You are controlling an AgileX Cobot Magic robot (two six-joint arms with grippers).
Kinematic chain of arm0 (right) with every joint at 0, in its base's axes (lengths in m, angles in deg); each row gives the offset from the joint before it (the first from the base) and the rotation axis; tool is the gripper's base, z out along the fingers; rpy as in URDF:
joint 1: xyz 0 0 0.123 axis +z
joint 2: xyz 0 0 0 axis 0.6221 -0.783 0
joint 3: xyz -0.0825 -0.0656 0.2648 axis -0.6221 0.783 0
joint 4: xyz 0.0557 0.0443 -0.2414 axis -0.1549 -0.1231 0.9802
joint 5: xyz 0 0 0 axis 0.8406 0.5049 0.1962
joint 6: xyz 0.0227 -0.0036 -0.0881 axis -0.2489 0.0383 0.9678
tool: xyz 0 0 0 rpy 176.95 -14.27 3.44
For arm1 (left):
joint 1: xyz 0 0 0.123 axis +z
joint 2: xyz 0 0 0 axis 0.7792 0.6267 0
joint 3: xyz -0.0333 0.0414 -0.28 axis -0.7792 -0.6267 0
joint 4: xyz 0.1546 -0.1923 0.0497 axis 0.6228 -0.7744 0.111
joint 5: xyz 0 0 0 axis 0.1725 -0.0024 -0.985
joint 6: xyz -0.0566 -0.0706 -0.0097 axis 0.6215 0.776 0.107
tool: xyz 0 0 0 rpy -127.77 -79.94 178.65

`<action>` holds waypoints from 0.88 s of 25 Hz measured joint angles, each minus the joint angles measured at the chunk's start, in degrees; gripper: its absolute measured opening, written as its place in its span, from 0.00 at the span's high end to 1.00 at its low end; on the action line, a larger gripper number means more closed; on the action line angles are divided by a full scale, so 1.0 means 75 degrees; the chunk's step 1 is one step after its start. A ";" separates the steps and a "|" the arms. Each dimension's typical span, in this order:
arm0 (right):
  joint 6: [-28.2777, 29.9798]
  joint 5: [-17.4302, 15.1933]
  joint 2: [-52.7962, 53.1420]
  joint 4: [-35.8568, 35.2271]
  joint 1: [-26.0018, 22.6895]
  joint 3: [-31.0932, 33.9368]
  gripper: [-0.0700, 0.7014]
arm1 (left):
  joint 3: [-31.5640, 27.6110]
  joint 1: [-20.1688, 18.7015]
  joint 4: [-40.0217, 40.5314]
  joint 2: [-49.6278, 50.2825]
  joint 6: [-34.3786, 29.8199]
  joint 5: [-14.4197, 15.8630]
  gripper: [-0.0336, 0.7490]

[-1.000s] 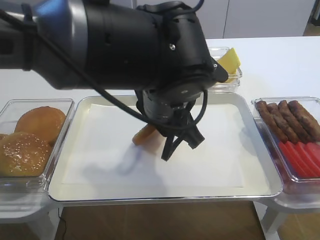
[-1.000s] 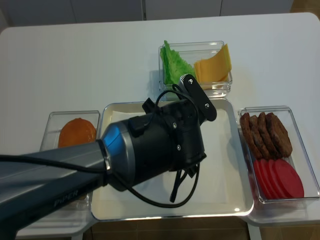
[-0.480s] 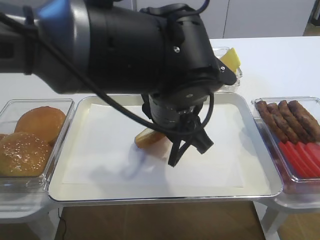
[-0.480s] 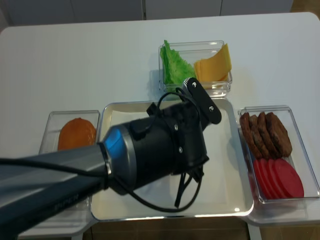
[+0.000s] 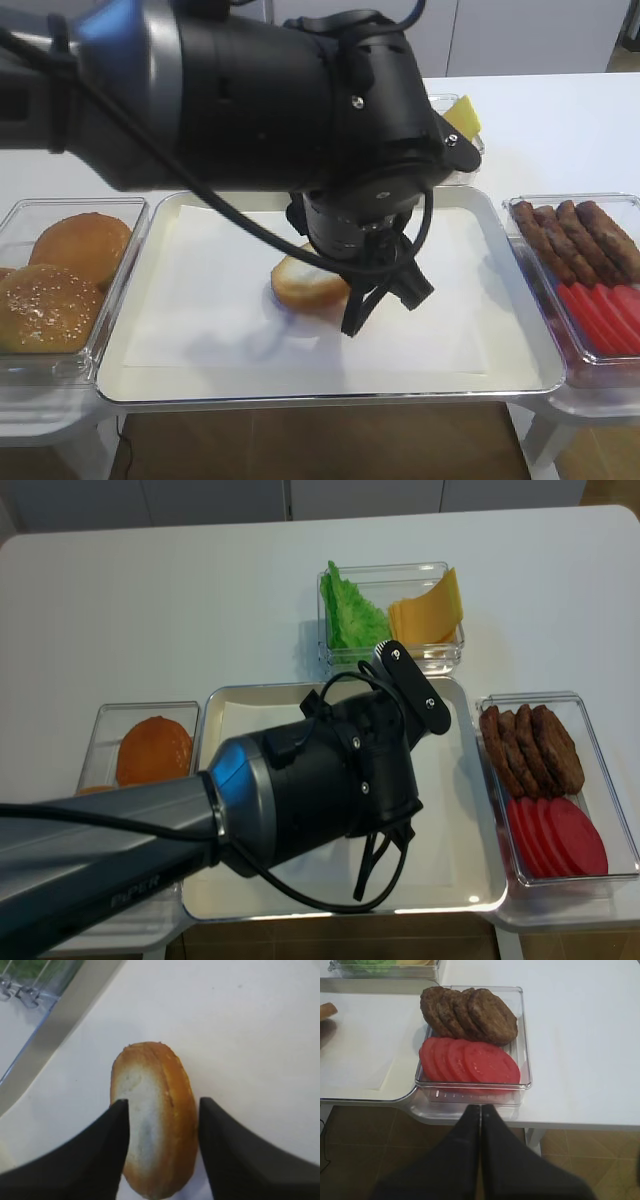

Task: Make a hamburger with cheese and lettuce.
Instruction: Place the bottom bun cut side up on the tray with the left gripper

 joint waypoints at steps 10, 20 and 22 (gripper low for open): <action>0.0000 0.0000 0.0000 0.0000 0.0000 0.0000 0.91 | 0.0000 0.0000 -0.0033 0.0000 0.0000 -0.0031 0.40; 0.0000 0.0000 0.0000 0.0000 0.0000 0.0000 0.91 | 0.0417 0.1354 -0.3411 -0.0388 -0.2130 0.0144 0.37; 0.0000 0.0000 0.0000 0.0000 0.0000 0.0000 0.91 | 0.0437 0.1815 -0.3967 -0.0581 -0.2456 0.0222 0.37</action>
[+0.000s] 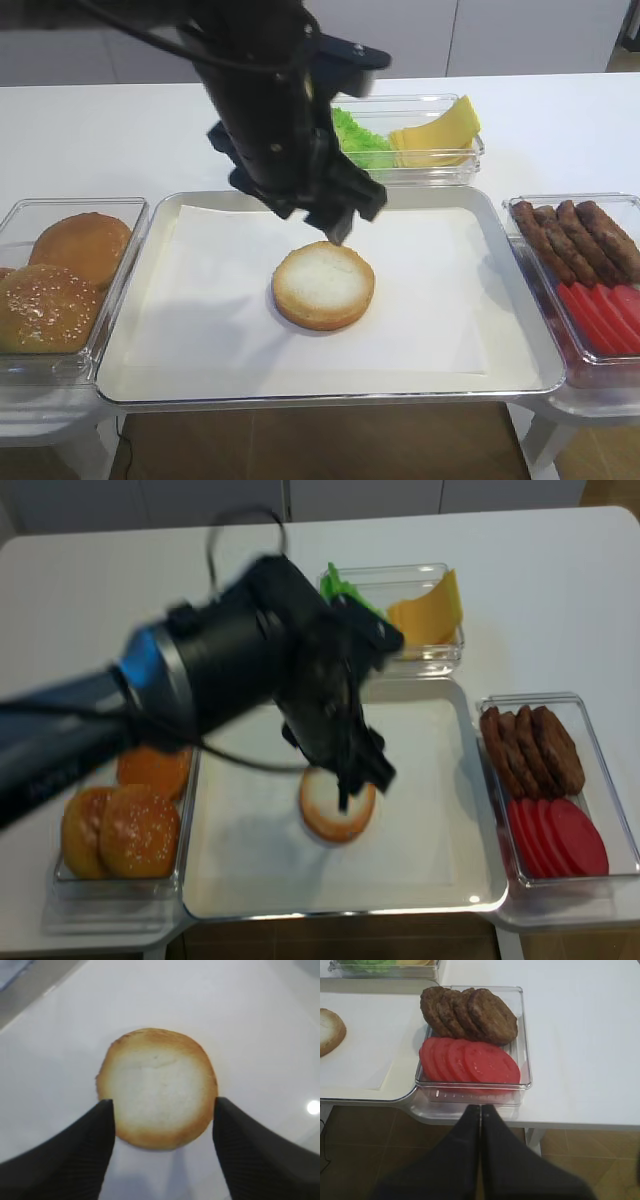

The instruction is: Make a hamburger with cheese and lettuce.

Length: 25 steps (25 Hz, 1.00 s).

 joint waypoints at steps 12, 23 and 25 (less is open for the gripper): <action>0.0000 0.0000 0.0000 0.0000 0.0000 0.0000 0.91 | 0.0011 0.2536 -0.0759 -0.1524 -0.0795 0.1084 0.37; 0.0000 0.0000 0.0000 0.0000 0.0000 0.0000 0.91 | -0.0114 0.3134 -0.0656 -0.2847 -0.0928 0.1784 0.37; 0.0000 0.0000 0.0000 0.0000 0.0000 0.0000 0.91 | -0.0225 0.3147 -0.0532 -0.3136 -0.0928 0.1875 0.37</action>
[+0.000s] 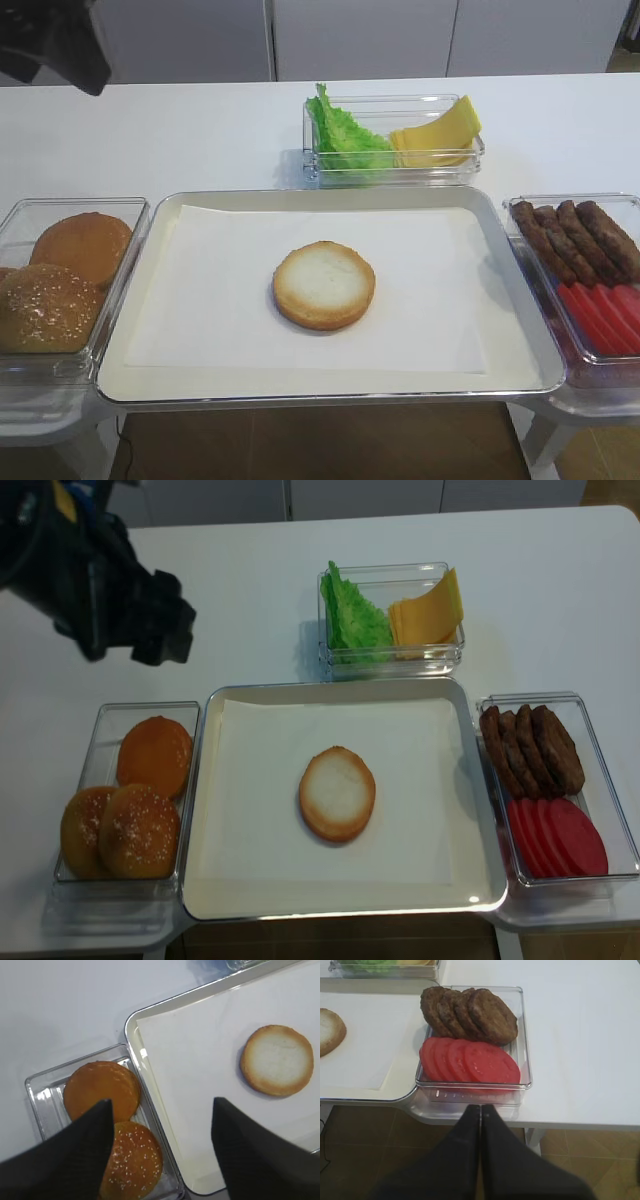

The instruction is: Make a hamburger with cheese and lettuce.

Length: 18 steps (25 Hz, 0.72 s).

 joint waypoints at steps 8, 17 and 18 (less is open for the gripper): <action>0.0000 0.0000 0.0000 0.0000 0.0000 0.0000 0.91 | -0.1039 0.0273 0.0204 -0.1694 0.0274 0.0112 0.37; 0.0000 0.0000 0.0000 0.0000 0.0000 0.0000 0.91 | -0.2658 0.0308 0.0344 -0.3956 0.0976 0.0172 0.37; 0.0000 0.0000 0.0000 0.0000 0.0000 0.0000 0.91 | -0.2800 0.0308 0.0361 -0.4225 0.1011 0.0172 0.37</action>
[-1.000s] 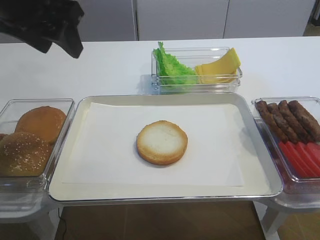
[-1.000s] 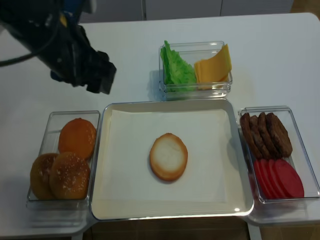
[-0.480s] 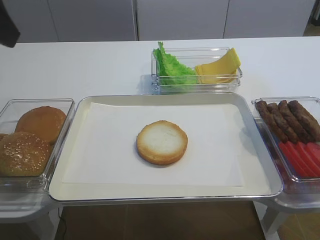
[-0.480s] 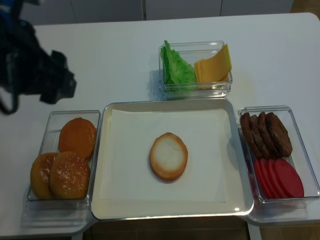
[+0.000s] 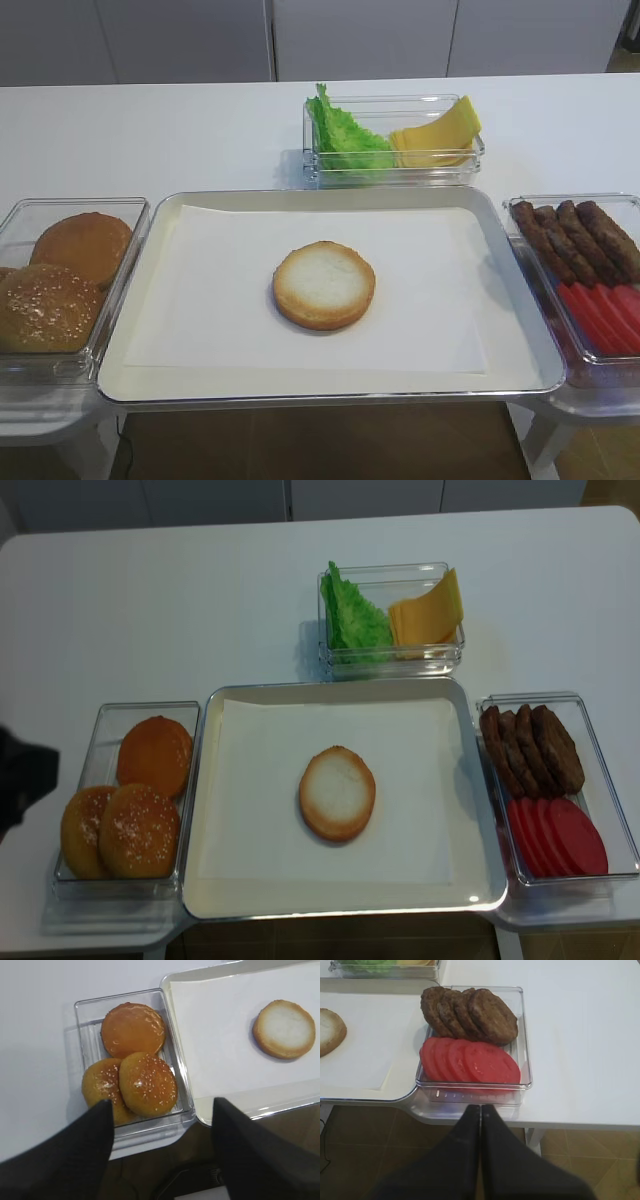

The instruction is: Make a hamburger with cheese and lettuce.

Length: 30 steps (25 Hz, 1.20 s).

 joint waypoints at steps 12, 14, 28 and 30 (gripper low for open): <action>0.0000 0.0000 0.0000 0.0000 0.0000 0.0000 0.91 | -0.0968 0.0000 0.0256 -0.2528 0.0035 0.0062 0.37; 0.0000 0.0000 0.0000 0.0000 0.0000 0.0000 0.91 | -0.1099 0.0000 0.0256 -0.2889 0.0004 0.0080 0.37; 0.0000 0.0000 0.0000 0.0000 0.0000 0.0000 0.91 | -0.2937 0.0012 0.0090 -0.5374 -0.0118 0.0124 0.37; 0.0000 0.0000 0.0000 0.0000 0.0000 0.0000 0.91 | -0.3221 0.0012 -0.0086 -0.5614 -0.0118 0.0014 0.37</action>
